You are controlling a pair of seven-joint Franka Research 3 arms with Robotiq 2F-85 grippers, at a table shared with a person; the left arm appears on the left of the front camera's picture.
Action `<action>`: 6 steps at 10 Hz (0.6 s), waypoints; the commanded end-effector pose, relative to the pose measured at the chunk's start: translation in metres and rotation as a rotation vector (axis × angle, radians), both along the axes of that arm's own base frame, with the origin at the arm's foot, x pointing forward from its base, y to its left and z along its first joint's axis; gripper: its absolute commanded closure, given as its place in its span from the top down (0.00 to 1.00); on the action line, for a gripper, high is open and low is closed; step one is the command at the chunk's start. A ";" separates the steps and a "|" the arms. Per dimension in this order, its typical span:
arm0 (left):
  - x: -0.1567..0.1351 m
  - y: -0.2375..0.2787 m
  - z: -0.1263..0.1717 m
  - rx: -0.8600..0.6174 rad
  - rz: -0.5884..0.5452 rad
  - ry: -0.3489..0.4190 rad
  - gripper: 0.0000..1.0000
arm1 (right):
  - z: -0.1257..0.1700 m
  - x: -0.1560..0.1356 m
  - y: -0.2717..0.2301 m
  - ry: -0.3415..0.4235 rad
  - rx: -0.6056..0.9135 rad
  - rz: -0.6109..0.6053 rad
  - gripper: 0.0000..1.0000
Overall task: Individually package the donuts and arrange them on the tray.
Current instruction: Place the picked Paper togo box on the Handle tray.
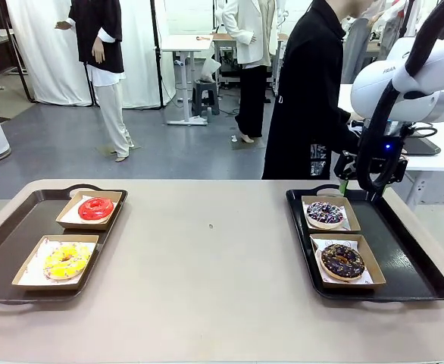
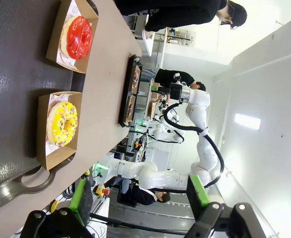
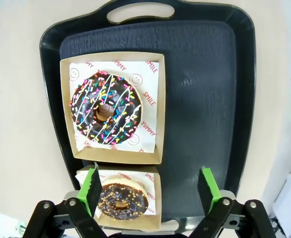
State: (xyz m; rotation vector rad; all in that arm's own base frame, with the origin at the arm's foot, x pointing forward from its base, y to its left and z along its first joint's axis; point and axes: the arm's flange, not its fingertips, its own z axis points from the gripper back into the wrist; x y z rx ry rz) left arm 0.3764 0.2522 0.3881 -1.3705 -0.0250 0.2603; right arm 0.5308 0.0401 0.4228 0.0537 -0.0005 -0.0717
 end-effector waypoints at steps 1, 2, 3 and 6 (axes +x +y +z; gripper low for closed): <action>-0.004 0.001 0.001 -0.001 -0.014 -0.016 1.00 | -0.002 -0.001 0.001 0.001 0.000 0.001 1.00; -0.004 0.001 0.001 -0.001 -0.014 -0.016 1.00 | -0.002 -0.001 0.001 0.001 0.000 0.001 1.00; -0.004 0.001 0.001 -0.001 -0.014 -0.016 1.00 | -0.002 -0.001 0.001 0.001 0.000 0.001 1.00; -0.004 0.001 0.001 -0.001 -0.014 -0.016 1.00 | -0.002 -0.001 0.001 0.001 0.000 0.001 1.00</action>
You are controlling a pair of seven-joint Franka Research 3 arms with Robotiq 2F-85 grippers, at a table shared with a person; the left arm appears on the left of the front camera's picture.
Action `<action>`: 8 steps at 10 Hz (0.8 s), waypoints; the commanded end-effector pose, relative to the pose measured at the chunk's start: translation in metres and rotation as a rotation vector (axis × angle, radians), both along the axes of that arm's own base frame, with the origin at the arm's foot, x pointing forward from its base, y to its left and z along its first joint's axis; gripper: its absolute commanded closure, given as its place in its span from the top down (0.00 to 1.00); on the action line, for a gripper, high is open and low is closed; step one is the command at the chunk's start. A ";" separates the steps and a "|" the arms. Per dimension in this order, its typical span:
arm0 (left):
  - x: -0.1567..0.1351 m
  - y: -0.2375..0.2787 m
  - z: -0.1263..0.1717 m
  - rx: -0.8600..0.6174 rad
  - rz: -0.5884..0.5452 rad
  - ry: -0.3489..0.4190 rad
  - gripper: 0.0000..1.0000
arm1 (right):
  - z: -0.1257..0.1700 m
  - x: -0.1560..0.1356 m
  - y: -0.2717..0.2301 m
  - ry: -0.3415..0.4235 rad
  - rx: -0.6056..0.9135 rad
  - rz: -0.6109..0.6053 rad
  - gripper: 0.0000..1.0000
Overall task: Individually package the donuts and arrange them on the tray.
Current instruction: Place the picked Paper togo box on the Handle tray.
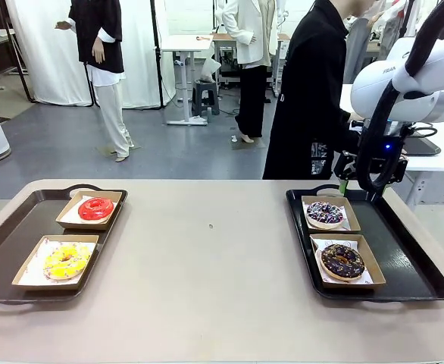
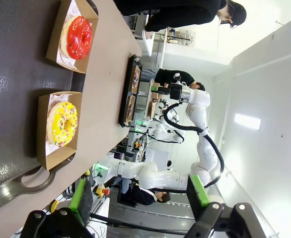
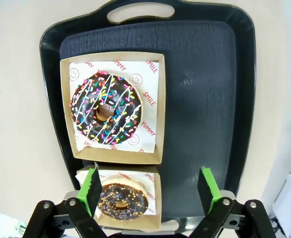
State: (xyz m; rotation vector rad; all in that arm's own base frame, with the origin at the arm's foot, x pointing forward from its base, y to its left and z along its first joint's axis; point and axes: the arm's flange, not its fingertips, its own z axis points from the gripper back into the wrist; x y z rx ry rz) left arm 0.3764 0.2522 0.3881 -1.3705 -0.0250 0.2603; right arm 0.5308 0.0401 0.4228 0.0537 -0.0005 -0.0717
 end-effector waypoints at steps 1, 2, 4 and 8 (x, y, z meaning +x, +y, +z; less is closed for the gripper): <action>-0.004 0.001 0.001 -0.001 -0.014 -0.016 1.00 | -0.002 -0.001 0.001 0.001 0.000 0.001 1.00; -0.004 0.001 0.001 -0.001 -0.014 -0.016 1.00 | -0.002 -0.001 0.001 0.001 0.000 0.001 1.00; -0.004 0.001 0.001 -0.001 -0.014 -0.016 1.00 | 0.021 -0.028 0.001 -0.028 0.203 0.083 1.00; -0.004 0.001 0.001 -0.001 -0.014 -0.016 1.00 | 0.082 -0.069 -0.110 -0.204 1.069 -0.098 1.00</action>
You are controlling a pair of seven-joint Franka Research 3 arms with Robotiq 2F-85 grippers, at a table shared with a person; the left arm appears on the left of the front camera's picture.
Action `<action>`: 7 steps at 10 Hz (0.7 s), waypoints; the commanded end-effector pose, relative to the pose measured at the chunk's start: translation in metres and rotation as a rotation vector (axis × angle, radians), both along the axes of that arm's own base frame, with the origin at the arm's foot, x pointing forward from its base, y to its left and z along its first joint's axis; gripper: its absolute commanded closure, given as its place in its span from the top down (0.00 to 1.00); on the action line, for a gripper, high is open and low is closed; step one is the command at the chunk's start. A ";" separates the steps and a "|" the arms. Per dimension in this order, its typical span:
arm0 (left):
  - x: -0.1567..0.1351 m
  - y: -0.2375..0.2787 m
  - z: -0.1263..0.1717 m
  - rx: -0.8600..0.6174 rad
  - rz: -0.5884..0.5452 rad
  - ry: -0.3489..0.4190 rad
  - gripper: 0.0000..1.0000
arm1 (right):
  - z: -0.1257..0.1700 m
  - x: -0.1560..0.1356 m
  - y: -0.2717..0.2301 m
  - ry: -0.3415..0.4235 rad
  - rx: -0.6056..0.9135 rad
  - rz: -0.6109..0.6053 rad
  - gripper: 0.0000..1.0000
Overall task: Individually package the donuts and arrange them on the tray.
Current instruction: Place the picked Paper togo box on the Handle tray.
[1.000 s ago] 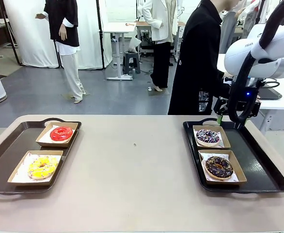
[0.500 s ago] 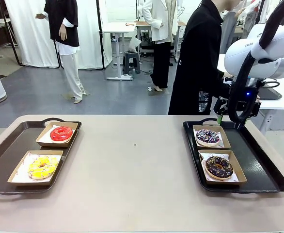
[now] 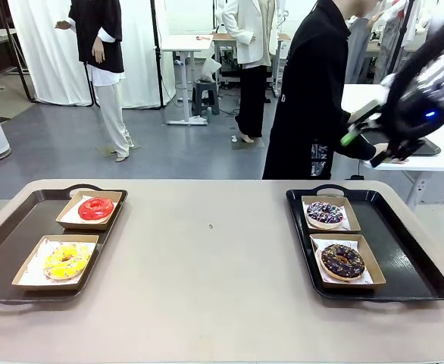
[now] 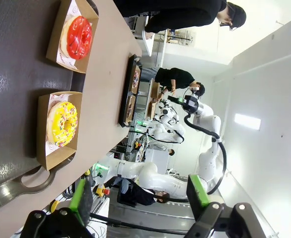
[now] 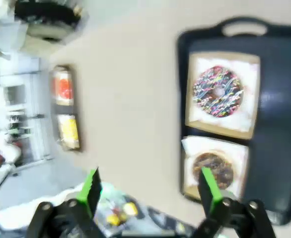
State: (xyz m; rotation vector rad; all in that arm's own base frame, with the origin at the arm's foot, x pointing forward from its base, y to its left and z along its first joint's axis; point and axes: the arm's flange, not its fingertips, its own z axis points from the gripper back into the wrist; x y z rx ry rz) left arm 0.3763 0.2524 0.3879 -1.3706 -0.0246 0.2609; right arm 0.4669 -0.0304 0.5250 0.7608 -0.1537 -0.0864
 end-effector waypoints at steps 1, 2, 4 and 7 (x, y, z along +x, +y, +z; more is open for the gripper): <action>-0.004 0.001 0.001 -0.001 -0.014 -0.017 1.00 | -0.023 -0.015 -0.068 -0.056 0.529 -0.066 1.00; -0.004 0.001 0.001 -0.001 -0.014 -0.017 1.00 | -0.034 -0.026 -0.094 -0.059 0.637 -0.045 1.00; -0.004 0.001 0.001 -0.001 -0.014 -0.017 1.00 | -0.068 -0.036 -0.134 -0.023 0.699 -0.066 1.00; -0.004 0.001 0.001 -0.001 -0.014 -0.017 1.00 | -0.127 -0.045 -0.180 0.000 0.657 -0.011 1.00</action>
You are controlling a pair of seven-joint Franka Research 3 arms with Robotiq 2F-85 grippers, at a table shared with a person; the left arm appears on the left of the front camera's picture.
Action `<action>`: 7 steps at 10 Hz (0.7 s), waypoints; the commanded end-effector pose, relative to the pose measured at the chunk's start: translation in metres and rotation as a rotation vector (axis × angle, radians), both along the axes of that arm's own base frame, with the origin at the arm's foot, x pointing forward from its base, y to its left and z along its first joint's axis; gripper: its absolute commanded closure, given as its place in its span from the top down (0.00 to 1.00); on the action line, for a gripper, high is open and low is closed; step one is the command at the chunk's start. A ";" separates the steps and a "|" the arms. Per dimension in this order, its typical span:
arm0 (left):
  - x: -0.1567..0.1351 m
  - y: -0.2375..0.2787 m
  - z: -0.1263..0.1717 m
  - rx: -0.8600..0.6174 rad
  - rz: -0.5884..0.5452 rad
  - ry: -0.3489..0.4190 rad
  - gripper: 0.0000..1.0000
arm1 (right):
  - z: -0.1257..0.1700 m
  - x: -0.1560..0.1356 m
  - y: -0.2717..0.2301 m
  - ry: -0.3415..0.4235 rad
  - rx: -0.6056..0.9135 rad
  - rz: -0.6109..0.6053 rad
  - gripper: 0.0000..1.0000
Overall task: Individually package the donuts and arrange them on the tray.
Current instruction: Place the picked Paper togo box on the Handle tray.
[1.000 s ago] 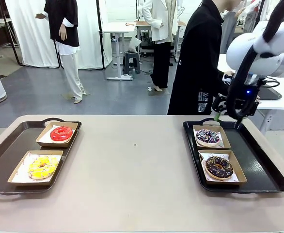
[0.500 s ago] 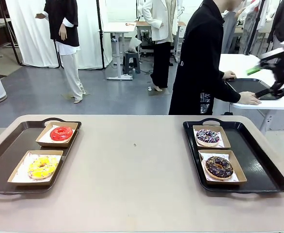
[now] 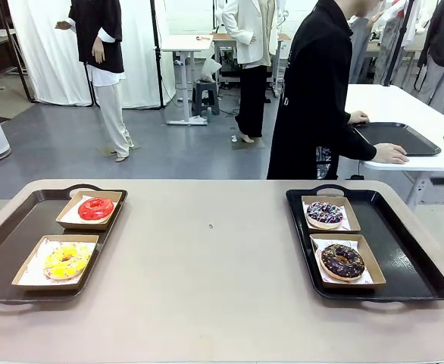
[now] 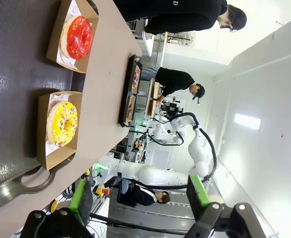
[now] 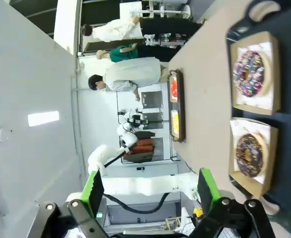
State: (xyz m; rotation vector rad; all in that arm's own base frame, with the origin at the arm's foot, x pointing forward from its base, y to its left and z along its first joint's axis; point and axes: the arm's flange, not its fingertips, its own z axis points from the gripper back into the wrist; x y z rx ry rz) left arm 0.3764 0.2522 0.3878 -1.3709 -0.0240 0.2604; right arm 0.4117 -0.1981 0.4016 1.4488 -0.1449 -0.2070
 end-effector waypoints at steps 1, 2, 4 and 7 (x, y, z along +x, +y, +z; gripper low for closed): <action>-0.004 0.001 0.001 -0.001 -0.014 -0.017 1.00 | -0.017 0.006 -0.023 -0.022 -0.054 0.068 1.00; -0.004 0.001 0.001 -0.001 -0.014 -0.017 1.00 | -0.024 -0.001 -0.033 -0.034 -0.079 0.068 1.00; -0.004 0.001 0.001 -0.001 -0.014 -0.017 1.00 | -0.022 -0.013 -0.044 -0.094 -0.082 0.060 1.00; -0.004 0.001 0.001 -0.001 -0.014 -0.017 1.00 | -0.018 -0.017 -0.047 -0.118 -0.088 0.050 1.00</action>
